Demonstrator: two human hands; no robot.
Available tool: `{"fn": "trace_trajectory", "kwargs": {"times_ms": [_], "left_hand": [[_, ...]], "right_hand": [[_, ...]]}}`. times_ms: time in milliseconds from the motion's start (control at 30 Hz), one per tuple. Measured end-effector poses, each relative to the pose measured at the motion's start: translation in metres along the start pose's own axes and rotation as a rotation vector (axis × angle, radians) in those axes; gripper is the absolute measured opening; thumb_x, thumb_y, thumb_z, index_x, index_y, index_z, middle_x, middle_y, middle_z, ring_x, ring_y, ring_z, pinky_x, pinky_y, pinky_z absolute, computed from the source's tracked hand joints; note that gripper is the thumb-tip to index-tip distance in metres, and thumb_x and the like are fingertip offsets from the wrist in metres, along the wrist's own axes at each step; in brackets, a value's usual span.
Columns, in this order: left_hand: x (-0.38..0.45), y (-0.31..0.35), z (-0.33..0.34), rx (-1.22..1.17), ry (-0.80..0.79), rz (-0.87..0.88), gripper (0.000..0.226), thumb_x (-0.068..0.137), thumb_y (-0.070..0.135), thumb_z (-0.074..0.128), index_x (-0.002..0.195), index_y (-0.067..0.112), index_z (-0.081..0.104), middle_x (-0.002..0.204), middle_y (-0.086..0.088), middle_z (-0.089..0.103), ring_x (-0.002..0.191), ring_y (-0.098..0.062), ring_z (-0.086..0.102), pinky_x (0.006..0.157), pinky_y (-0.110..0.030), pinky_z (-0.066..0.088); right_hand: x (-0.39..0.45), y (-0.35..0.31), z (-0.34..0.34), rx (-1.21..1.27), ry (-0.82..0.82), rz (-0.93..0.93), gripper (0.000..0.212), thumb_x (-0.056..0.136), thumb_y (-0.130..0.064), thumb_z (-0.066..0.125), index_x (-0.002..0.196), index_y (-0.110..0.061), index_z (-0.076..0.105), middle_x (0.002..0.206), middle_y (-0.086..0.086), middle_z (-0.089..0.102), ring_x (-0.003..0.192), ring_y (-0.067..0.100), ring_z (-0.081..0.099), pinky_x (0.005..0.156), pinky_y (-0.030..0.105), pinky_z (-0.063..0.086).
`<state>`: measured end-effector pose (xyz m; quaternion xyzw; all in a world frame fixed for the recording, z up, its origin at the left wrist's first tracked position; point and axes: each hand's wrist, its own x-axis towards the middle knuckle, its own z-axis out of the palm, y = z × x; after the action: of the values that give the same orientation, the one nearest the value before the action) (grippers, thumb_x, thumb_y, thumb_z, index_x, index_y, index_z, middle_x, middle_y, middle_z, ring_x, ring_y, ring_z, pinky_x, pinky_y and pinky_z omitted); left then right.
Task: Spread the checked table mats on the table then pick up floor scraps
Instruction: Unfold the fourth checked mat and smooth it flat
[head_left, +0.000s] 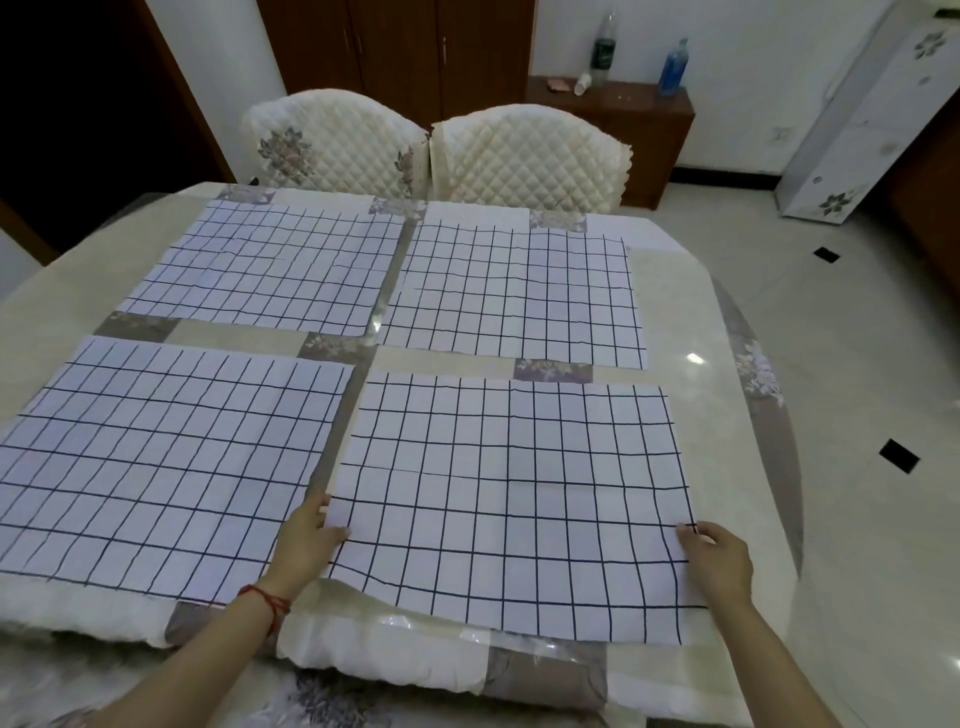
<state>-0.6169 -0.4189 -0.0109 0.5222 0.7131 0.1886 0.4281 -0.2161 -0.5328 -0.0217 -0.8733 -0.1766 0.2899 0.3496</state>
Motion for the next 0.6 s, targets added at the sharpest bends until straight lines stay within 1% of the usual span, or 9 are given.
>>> {"fn": "trace_trajectory", "kwargs": {"times_ms": [100,200,300,367,433,500,533,600], "left_hand": [[-0.002,-0.002,0.001,0.047,0.050,0.047,0.059,0.080,-0.002,0.064,0.134,0.003,0.040,0.110,-0.011,0.051,0.096,-0.020,0.045,0.081,-0.029,0.036],[-0.001,-0.006,0.002,0.084,0.078,0.057,0.050,0.079,-0.001,0.065,0.126,0.001,0.047,0.101,-0.013,0.053,0.094,-0.026,0.051,0.078,-0.028,0.036],[0.001,-0.009,0.002,0.132,0.100,0.074,0.045,0.080,-0.003,0.063,0.123,0.000,0.049,0.090,-0.012,0.052,0.084,-0.024,0.051,0.073,-0.028,0.037],[0.002,-0.010,0.003,0.143,0.112,0.086,0.043,0.081,-0.004,0.062,0.121,-0.001,0.049,0.088,-0.013,0.052,0.082,-0.025,0.051,0.073,-0.028,0.038],[0.003,-0.011,0.004,0.140,0.128,0.090,0.042,0.081,-0.004,0.062,0.121,-0.002,0.050,0.093,-0.018,0.056,0.088,-0.031,0.055,0.077,-0.031,0.041],[0.006,-0.012,0.004,0.129,0.153,0.089,0.042,0.081,-0.006,0.062,0.121,-0.003,0.051,0.105,-0.025,0.060,0.101,-0.038,0.057,0.088,-0.037,0.044],[0.007,-0.011,0.004,0.119,0.165,0.084,0.042,0.080,-0.006,0.062,0.121,-0.004,0.051,0.110,-0.026,0.061,0.105,-0.039,0.057,0.092,-0.040,0.045],[0.010,-0.010,0.003,0.108,0.180,0.080,0.041,0.080,-0.007,0.062,0.119,-0.004,0.052,0.113,-0.027,0.061,0.106,-0.039,0.057,0.094,-0.042,0.045]], "right_hand": [[-0.002,0.001,-0.001,-0.049,-0.006,-0.013,0.024,0.088,-0.015,0.058,0.102,0.004,0.063,0.111,0.022,0.064,0.086,0.025,0.047,0.080,0.031,0.036],[-0.006,0.003,0.000,-0.085,0.004,-0.028,0.022,0.087,-0.015,0.058,0.098,0.003,0.064,0.108,0.022,0.065,0.084,0.026,0.046,0.075,0.030,0.035],[-0.011,0.003,0.000,-0.103,0.009,-0.044,0.022,0.087,-0.015,0.059,0.098,0.004,0.064,0.107,0.023,0.066,0.082,0.025,0.047,0.074,0.029,0.034],[-0.012,0.003,0.002,-0.108,0.016,-0.040,0.023,0.087,-0.016,0.059,0.100,0.003,0.064,0.107,0.022,0.066,0.082,0.025,0.047,0.073,0.030,0.035],[-0.013,0.002,0.003,-0.121,0.019,-0.046,0.023,0.088,-0.017,0.058,0.100,0.001,0.065,0.108,0.021,0.066,0.082,0.025,0.047,0.071,0.030,0.035],[-0.014,0.000,0.005,-0.121,0.020,-0.052,0.023,0.088,-0.018,0.058,0.100,0.001,0.065,0.107,0.021,0.066,0.081,0.026,0.048,0.070,0.031,0.036],[-0.014,-0.001,0.007,-0.118,0.019,-0.054,0.023,0.088,-0.018,0.058,0.100,0.001,0.064,0.107,0.021,0.066,0.081,0.026,0.048,0.070,0.031,0.036],[-0.015,-0.002,0.009,-0.114,0.022,-0.053,0.023,0.088,-0.018,0.058,0.099,0.001,0.064,0.106,0.021,0.066,0.080,0.027,0.049,0.070,0.032,0.037]]}}
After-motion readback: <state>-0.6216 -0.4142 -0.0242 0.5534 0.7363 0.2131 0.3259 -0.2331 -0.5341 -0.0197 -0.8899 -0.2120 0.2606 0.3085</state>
